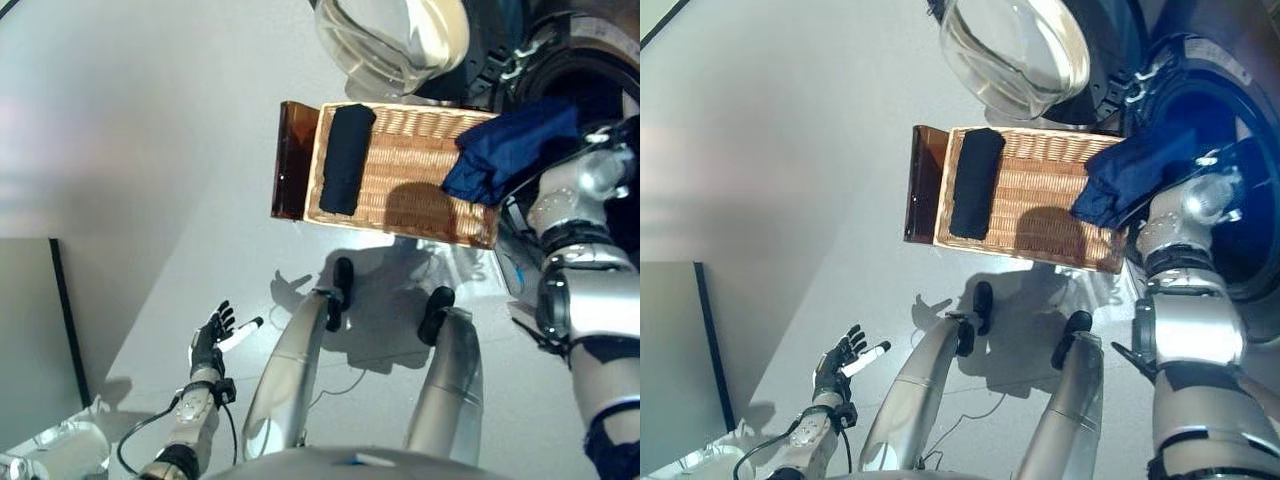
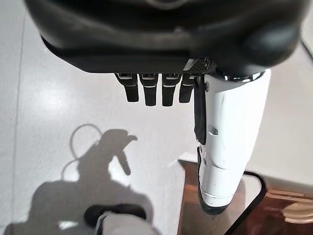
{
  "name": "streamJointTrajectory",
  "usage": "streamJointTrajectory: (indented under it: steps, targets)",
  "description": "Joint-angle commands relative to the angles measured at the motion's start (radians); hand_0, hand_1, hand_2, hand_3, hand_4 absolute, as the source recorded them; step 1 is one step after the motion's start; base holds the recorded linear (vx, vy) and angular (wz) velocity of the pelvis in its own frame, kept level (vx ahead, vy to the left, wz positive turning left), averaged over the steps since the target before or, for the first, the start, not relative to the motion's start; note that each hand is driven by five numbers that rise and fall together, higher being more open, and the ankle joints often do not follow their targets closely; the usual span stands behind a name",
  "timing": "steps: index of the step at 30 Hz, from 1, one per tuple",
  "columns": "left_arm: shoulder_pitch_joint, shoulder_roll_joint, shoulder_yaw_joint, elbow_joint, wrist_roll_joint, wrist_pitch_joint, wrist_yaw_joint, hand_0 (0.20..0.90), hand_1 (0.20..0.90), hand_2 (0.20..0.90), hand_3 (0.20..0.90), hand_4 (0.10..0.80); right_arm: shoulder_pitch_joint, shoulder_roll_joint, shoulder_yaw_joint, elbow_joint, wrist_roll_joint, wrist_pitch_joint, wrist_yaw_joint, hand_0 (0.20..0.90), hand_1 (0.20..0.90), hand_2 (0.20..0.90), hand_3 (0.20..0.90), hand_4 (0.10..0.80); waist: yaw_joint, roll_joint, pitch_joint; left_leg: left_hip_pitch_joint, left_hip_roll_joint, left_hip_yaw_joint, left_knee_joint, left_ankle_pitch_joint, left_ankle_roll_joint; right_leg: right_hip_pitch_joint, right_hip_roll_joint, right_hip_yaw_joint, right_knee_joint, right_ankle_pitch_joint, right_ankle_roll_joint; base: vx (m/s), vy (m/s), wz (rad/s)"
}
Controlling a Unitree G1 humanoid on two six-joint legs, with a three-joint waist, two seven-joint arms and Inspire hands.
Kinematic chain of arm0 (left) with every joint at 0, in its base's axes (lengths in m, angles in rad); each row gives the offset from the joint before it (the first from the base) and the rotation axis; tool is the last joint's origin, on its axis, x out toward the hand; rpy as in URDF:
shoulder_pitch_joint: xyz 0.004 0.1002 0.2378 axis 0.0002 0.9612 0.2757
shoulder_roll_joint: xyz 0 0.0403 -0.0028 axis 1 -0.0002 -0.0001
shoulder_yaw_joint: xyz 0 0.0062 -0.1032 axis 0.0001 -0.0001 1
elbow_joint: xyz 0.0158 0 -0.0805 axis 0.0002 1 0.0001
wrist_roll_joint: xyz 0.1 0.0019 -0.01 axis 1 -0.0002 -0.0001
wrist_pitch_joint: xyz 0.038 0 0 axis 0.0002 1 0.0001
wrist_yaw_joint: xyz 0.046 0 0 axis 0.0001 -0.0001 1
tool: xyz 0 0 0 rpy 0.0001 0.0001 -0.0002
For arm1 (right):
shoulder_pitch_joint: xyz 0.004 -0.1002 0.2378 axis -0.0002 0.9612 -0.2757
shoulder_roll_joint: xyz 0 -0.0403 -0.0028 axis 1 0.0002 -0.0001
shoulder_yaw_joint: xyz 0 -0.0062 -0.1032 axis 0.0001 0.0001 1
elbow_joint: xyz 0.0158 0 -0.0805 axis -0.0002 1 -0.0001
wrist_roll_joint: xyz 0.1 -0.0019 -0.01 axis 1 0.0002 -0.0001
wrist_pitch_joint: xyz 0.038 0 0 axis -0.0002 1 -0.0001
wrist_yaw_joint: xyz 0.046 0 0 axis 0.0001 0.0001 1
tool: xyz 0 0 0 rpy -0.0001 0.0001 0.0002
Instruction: Pick up the clothes and place them into the washing machine
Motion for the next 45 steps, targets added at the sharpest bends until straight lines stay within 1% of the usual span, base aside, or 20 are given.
streamJointTrajectory:
  steps: [1, 4, 7, 9, 10, 19, 27, 28, 29, 30, 33, 34, 35, 36, 37, 38, 40, 41, 42, 45]
  targets:
    - [0.056, 0.092, 0.016, 0.0, 0.003, -0.067, 0.049, 0.9, 0.9, 0.9, 0.9, 0.8, -0.098, -0.185, 0.094, -0.087, -0.08, -0.083, -0.038, 0.2, 0.2, 0.2, 0.2, 0.3, -0.002, 0.016, -0.093, 0.004, 0.009, 0.006, 0.036, -0.099, -0.077, 0.038, 0.026, 0.041, -0.138, 0.072, 0.016, 0.023, 0.033, 0.07]
    - [0.056, 0.091, 0.016, 0.004, 0.002, -0.065, 0.049, 0.9, 0.9, 0.9, 0.9, 0.8, -0.109, -0.209, 0.093, -0.082, -0.089, -0.08, -0.053, 0.2, 0.2, 0.2, 0.2, 0.3, -0.004, 0.019, -0.096, 0.001, 0.008, 0.007, 0.028, -0.095, -0.077, 0.032, 0.025, 0.043, -0.141, 0.076, 0.018, 0.005, 0.0, -0.01]
    - [0.062, 0.083, 0.012, -0.005, -0.001, -0.067, 0.053, 0.9, 0.9, 0.9, 0.9, 0.8, -0.105, -0.232, 0.07, -0.076, -0.141, -0.076, -0.134, 0.2, 0.2, 0.2, 0.2, 0.3, -0.01, 0.021, -0.101, -0.001, 0.005, 0.006, 0.017, -0.088, -0.078, 0.027, 0.026, 0.044, -0.143, 0.076, 0.017, 0.025, 0.009, 0.03]
    - [0.065, 0.084, 0.008, -0.019, 0.0, -0.068, 0.055, 0.9, 0.9, 0.9, 0.9, 0.8, -0.104, -0.238, 0.072, -0.067, -0.152, -0.067, -0.145, 0.205, 0.205, 0.205, 0.205, 0.304, -0.01, 0.021, -0.103, -0.001, 0.006, 0.007, 0.012, -0.087, -0.078, 0.027, 0.026, 0.045, -0.148, 0.078, 0.018, 0.0, 0.0, 0.0]
    - [0.07, 0.083, 0.01, -0.021, 0.001, -0.066, 0.056, 0.9, 0.9, 0.9, 0.9, 0.8, -0.107, -0.237, 0.075, -0.028, -0.14, -0.049, -0.13, 0.9, 0.9, 0.9, 0.9, 0.8, -0.01, 0.017, -0.106, 0.004, 0.006, 0.005, -0.004, -0.083, -0.078, 0.029, 0.027, 0.046, -0.158, 0.081, 0.019, 0.0, 0.0, 0.0]
    - [0.071, 0.078, 0.01, -0.008, -0.021, -0.052, 0.026, 0.9, 0.9, 0.9, 0.9, 0.8, -0.126, -0.162, 0.103, 0.054, -0.042, -0.027, -0.031, 0.9, 0.9, 0.9, 0.9, 0.8, -0.024, 0.009, -0.1, 0.043, 0.011, 0.016, -0.064, -0.06, -0.074, 0.062, 0.039, 0.051, -0.218, 0.111, 0.024, 0.001, 0.007, -0.04]
    - [0.058, 0.07, -0.002, 0.049, -0.034, -0.027, -0.003, 0.9, 0.9, 0.9, 0.9, 0.8, -0.064, -0.029, 0.038, 0.101, 0.052, -0.031, 0.033, 0.9, 0.9, 0.9, 0.9, 0.8, -0.026, 0.008, -0.094, 0.109, 0.001, 0.013, -0.143, -0.028, -0.071, 0.129, 0.043, 0.039, -0.284, 0.135, 0.032, 0.006, 0.001, -0.05]
    - [0.052, 0.066, -0.002, 0.059, -0.036, -0.028, -0.002, 0.9, 0.9, 0.9, 0.9, 0.8, -0.049, 0.015, 0.022, 0.101, 0.065, -0.035, 0.041, 0.9, 0.9, 0.9, 0.9, 0.8, -0.026, 0.009, -0.092, 0.12, 0.0, 0.013, -0.155, -0.024, -0.069, 0.142, 0.044, 0.035, -0.296, 0.138, 0.032, 0.0, 0.0, 0.0]
    - [0.053, 0.069, -0.001, 0.061, -0.037, -0.029, -0.002, 0.9, 0.9, 0.9, 0.9, 0.8, -0.042, 0.02, 0.017, 0.095, 0.064, -0.035, 0.039, 0.9, 0.9, 0.9, 0.9, 0.8, -0.028, 0.006, -0.09, 0.126, 0.0, 0.012, -0.159, -0.022, -0.069, 0.148, 0.044, 0.033, -0.3, 0.14, 0.032, 0.037, 0.021, -0.06]
    - [0.039, 0.061, 0.001, 0.078, -0.036, -0.024, 0.0, 0.9, 0.9, 0.9, 0.9, 0.8, 0.0, 0.098, 0.0, 0.085, 0.079, -0.034, 0.065, 0.9, 0.9, 0.9, 0.9, 0.8, -0.029, 0.004, -0.088, 0.146, -0.004, 0.012, -0.177, -0.014, -0.068, 0.17, 0.047, 0.03, -0.322, 0.149, 0.034, 0.029, 0.014, -0.06]
    - [0.033, 0.061, 0.004, 0.091, -0.038, -0.021, -0.006, 0.9, 0.9, 0.9, 0.9, 0.8, 0.036, 0.143, -0.016, 0.068, 0.09, -0.039, 0.078, 0.9, 0.9, 0.9, 0.9, 0.8, -0.031, -0.004, -0.083, 0.17, -0.007, 0.01, -0.201, -0.005, -0.065, 0.19, 0.046, 0.023, -0.34, 0.158, 0.036, 0.027, -0.007, -0.04]
    - [0.028, 0.052, 0.005, 0.097, -0.044, -0.02, -0.01, 0.9, 0.9, 0.9, 0.9, 0.8, 0.08, 0.208, -0.029, 0.052, 0.11, -0.048, 0.1, 0.9, 0.9, 0.9, 0.9, 0.8, -0.03, -0.009, -0.083, 0.188, -0.011, 0.007, -0.219, 0.002, -0.062, 0.21, 0.046, 0.013, -0.355, 0.163, 0.038, 0.027, -0.008, -0.06]
    - [0.031, 0.055, 0.005, 0.098, -0.045, -0.02, -0.011, 0.9, 0.9, 0.9, 0.9, 0.8, 0.087, 0.213, -0.032, 0.046, 0.107, -0.049, 0.097, 0.9, 0.9, 0.9, 0.9, 0.8, -0.033, -0.01, -0.082, 0.194, -0.012, 0.006, -0.223, 0.004, -0.062, 0.217, 0.046, 0.011, -0.359, 0.164, 0.038, 0.031, -0.025, -0.03]
    - [0.023, 0.05, 0.01, 0.098, -0.046, -0.02, -0.014, 0.9, 0.9, 0.9, 0.9, 0.8, 0.131, 0.271, -0.027, 0.015, 0.101, -0.046, 0.118, 0.9, 0.9, 0.9, 0.9, 0.8, -0.035, -0.019, -0.08, 0.209, -0.013, 0.005, -0.248, 0.018, -0.063, 0.237, 0.047, 0.004, -0.383, 0.175, 0.039, -0.093, -0.014, -0.02]
    - [0.026, 0.05, 0.011, 0.098, -0.046, -0.019, -0.017, 0.9, 0.9, 0.9, 0.9, 0.8, 0.159, 0.299, -0.028, -0.002, 0.101, -0.05, 0.122, 0.9, 0.9, 0.9, 0.9, 0.8, -0.036, -0.023, -0.072, 0.211, -0.012, 0.009, -0.262, 0.05, -0.058, 0.243, 0.046, -0.007, -0.399, 0.203, 0.033, -0.084, -0.017, 0.01]
    - [0.026, 0.047, 0.015, 0.094, -0.048, -0.018, -0.021, 0.9, 0.9, 0.9, 0.9, 0.8, 0.189, 0.331, -0.019, -0.021, 0.1, -0.048, 0.137, 0.9, 0.9, 0.9, 0.9, 0.8, -0.037, -0.029, -0.072, 0.222, -0.012, 0.006, -0.275, 0.057, -0.058, 0.255, 0.046, -0.014, -0.41, 0.209, 0.034, -0.078, -0.014, 0.05]
    - [0.028, 0.046, 0.024, 0.106, -0.049, -0.019, -0.02, 0.9, 0.9, 0.9, 0.9, 0.8, 0.25, 0.401, -0.014, -0.086, 0.105, -0.057, 0.154, 0.9, 0.9, 0.9, 0.9, 0.8, -0.043, -0.045, -0.07, 0.246, -0.011, 0.0, -0.298, 0.067, -0.056, 0.28, 0.048, -0.022, -0.431, 0.215, 0.035, 0.084, -0.035, 0.09]
    - [0.025, 0.043, 0.028, 0.117, -0.049, -0.015, -0.021, 0.9, 0.9, 0.9, 0.9, 0.8, 0.287, 0.427, -0.007, -0.111, 0.106, -0.057, 0.166, 0.9, 0.9, 0.9, 0.9, 0.8, -0.047, -0.058, -0.075, 0.267, -0.013, -0.009, -0.305, 0.043, -0.061, 0.301, 0.05, -0.019, -0.435, 0.19, 0.042, 0.034, -0.024, 0.07]
    - [0.025, 0.04, 0.033, 0.128, -0.049, -0.015, -0.018, 0.9, 0.9, 0.9, 0.9, 0.8, 0.321, 0.456, -0.006, -0.146, 0.11, -0.058, 0.18, 0.9, 0.9, 0.9, 0.9, 0.8, -0.05, -0.065, -0.069, 0.268, -0.01, -0.004, -0.317, 0.075, -0.055, 0.302, 0.053, -0.027, -0.447, 0.219, 0.035, 0.037, -0.024, 0.06]
    - [0.026, 0.031, 0.046, 0.157, -0.049, -0.01, -0.022, 0.9, 0.9, 0.9, 0.9, 0.8, 0.431, 0.513, 0.02, -0.242, 0.089, -0.055, 0.209, 0.9, 0.9, 0.9, 0.9, 0.8, -0.063, -0.098, -0.07, 0.299, -0.007, -0.01, -0.339, 0.081, -0.052, 0.334, 0.055, -0.037, -0.465, 0.225, 0.035, 0.038, -0.035, -0.04]
